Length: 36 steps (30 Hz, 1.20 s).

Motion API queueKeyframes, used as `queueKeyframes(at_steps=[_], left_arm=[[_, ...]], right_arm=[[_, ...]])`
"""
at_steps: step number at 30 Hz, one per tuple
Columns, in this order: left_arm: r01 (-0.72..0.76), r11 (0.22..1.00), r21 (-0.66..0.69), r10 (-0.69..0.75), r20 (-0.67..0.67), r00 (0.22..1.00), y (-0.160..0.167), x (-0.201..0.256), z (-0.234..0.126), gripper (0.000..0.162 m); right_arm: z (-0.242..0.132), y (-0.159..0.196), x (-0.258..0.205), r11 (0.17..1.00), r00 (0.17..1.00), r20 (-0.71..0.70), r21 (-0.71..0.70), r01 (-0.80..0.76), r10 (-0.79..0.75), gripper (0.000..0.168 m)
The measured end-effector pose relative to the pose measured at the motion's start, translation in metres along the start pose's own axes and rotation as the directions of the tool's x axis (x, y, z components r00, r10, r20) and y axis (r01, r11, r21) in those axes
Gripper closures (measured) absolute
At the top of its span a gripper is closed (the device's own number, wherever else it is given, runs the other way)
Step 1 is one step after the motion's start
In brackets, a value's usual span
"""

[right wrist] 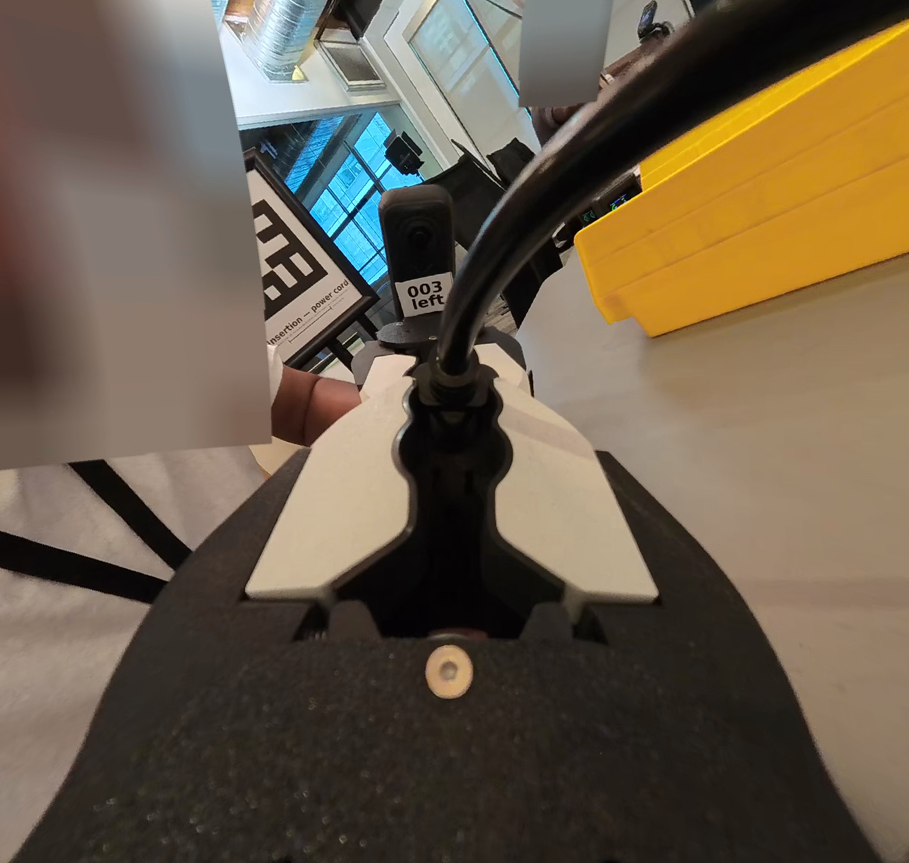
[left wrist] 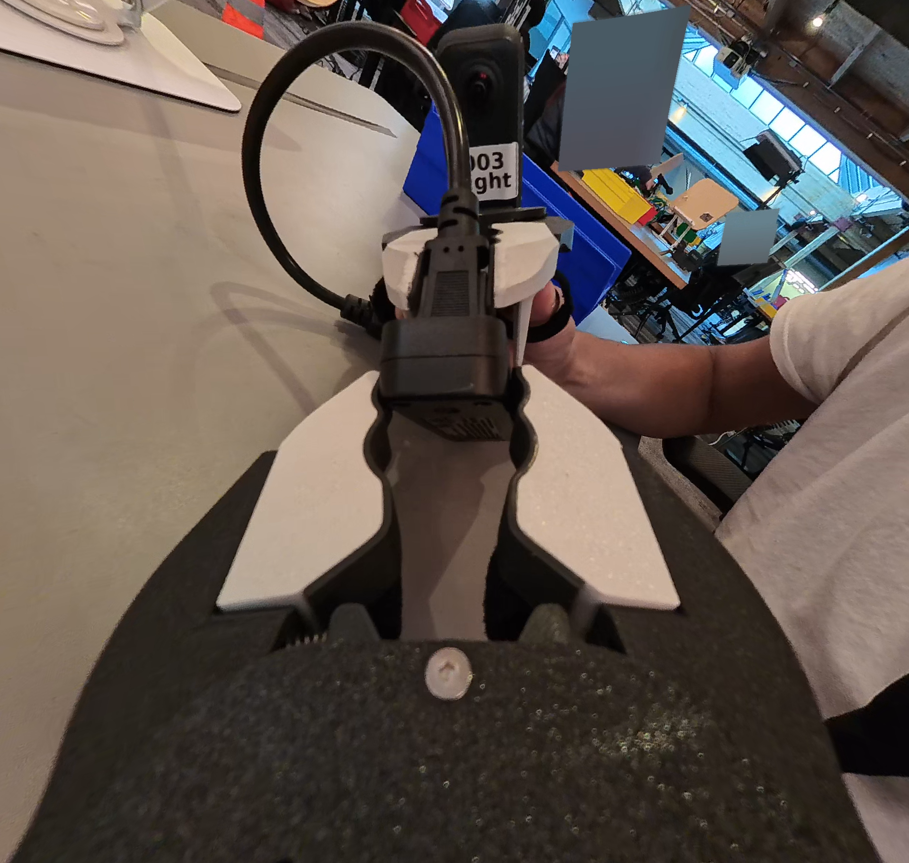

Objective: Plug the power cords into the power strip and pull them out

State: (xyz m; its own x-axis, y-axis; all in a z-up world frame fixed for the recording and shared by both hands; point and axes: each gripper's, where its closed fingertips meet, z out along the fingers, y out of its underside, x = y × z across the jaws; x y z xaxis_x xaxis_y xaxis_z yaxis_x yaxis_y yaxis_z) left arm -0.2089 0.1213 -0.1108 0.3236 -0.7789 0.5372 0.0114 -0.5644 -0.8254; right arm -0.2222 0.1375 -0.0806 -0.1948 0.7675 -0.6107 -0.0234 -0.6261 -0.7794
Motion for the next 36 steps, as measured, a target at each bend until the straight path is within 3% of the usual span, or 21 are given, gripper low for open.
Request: queueKeyframes(at_steps=[9,16,19,25,28,31,36], left_arm=[[0.032,0.998,-0.050,-0.031,0.005,0.999,0.003,-0.006,-0.005,0.116],[0.033,0.998,-0.052,-0.033,-0.003,0.999,0.004,-0.004,-0.005,0.116],[-0.043,0.997,-0.058,0.041,-0.041,0.998,0.004,0.006,0.000,0.116],[-0.203,0.975,-0.093,0.197,-0.075,0.978,0.016,0.033,0.020,0.117],[-0.228,0.968,-0.104,0.220,-0.081,0.972,0.021,0.033,0.023,0.117],[-0.245,0.959,-0.141,0.238,-0.066,0.969,0.029,0.031,0.026,0.117],[-0.395,0.874,-0.282,0.423,0.041,0.905,0.049,0.024,0.036,0.115]], right_arm=[[0.008,0.006,0.005,0.994,0.997,-0.079,-0.109,0.014,-0.023,0.143],[-0.015,-0.010,-0.002,0.990,0.982,-0.189,-0.136,-0.043,0.017,0.137],[-0.021,0.005,-0.008,0.986,0.964,-0.264,-0.147,-0.079,0.038,0.123],[-0.022,0.023,-0.026,0.997,0.946,-0.323,-0.069,-0.044,0.019,0.120],[-0.033,0.025,-0.032,1.000,0.917,-0.399,0.023,-0.022,0.029,0.132],[-0.047,0.032,-0.029,0.996,0.849,-0.528,0.086,0.021,0.028,0.130],[-0.061,0.047,-0.033,0.996,0.755,-0.656,0.083,0.041,0.024,0.134]])
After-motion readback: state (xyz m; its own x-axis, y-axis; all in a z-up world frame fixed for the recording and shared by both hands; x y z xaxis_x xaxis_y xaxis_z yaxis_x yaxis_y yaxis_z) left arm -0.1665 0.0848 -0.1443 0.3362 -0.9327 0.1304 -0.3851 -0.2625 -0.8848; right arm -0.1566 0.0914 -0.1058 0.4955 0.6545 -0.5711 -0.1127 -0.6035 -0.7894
